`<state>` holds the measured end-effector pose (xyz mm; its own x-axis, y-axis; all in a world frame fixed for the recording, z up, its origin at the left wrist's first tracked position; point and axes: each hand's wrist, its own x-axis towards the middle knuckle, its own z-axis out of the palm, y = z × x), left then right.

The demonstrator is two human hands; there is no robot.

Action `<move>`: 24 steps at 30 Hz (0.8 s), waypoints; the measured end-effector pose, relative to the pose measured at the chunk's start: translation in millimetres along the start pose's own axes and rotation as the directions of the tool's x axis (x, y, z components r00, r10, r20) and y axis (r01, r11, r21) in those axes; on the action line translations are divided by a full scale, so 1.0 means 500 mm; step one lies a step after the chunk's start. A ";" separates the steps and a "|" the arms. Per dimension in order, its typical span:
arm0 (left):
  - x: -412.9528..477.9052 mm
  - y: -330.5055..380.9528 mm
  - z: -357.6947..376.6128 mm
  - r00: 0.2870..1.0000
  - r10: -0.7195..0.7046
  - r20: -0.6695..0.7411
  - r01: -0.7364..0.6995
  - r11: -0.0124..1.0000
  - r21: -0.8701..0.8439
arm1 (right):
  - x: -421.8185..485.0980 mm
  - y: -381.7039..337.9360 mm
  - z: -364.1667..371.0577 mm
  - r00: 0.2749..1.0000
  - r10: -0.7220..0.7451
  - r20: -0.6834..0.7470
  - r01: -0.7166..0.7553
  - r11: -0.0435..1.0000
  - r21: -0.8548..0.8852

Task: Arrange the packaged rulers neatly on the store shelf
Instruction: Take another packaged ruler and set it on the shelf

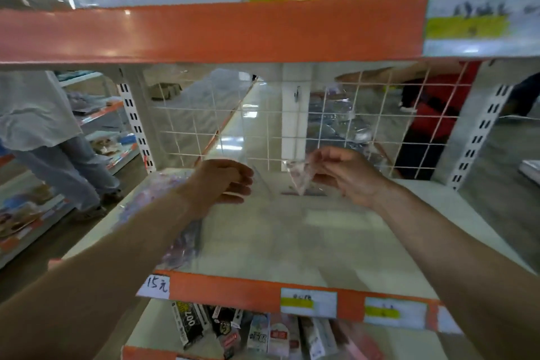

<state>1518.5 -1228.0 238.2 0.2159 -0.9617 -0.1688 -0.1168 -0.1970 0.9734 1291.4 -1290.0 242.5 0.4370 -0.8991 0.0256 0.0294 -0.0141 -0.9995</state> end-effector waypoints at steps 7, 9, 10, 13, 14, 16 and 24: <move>0.008 0.034 0.128 0.975 -0.028 0.221 0.021 0.999 0.033 | -0.037 -0.011 -0.054 1.000 -0.012 0.008 0.013 0.996 -0.085; 0.010 0.038 0.153 0.970 -0.045 0.240 0.039 0.999 0.030 | -0.046 -0.018 -0.076 1.000 -0.007 0.018 0.009 0.996 -0.090; 0.011 0.040 0.162 0.965 -0.058 0.257 0.057 0.998 0.012 | -0.052 -0.022 -0.085 0.999 -0.001 0.035 0.004 0.995 -0.101; 0.009 0.048 0.185 0.940 -0.085 0.331 0.106 0.993 -0.045 | -0.064 -0.028 -0.106 0.998 0.024 0.062 -0.016 0.992 -0.128; 0.010 0.050 0.192 0.937 -0.081 0.339 0.111 0.991 -0.069 | -0.067 -0.031 -0.112 0.998 0.036 0.056 -0.029 0.993 -0.114; 0.013 0.051 0.205 0.954 -0.063 0.292 0.102 0.988 -0.119 | -0.072 -0.032 -0.128 0.997 0.070 0.039 -0.067 0.996 -0.058; 0.042 0.046 0.232 0.993 -0.079 0.090 0.103 0.944 -0.313 | -0.072 -0.021 -0.183 0.990 0.123 -0.070 -0.138 0.947 -0.291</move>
<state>1408.0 -1274.9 239.3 0.1364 -0.9564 -0.2582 0.2152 -0.2258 0.9501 1193.2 -1297.6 250.1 0.3729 -0.9226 -0.0987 -0.2942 -0.0166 -0.9556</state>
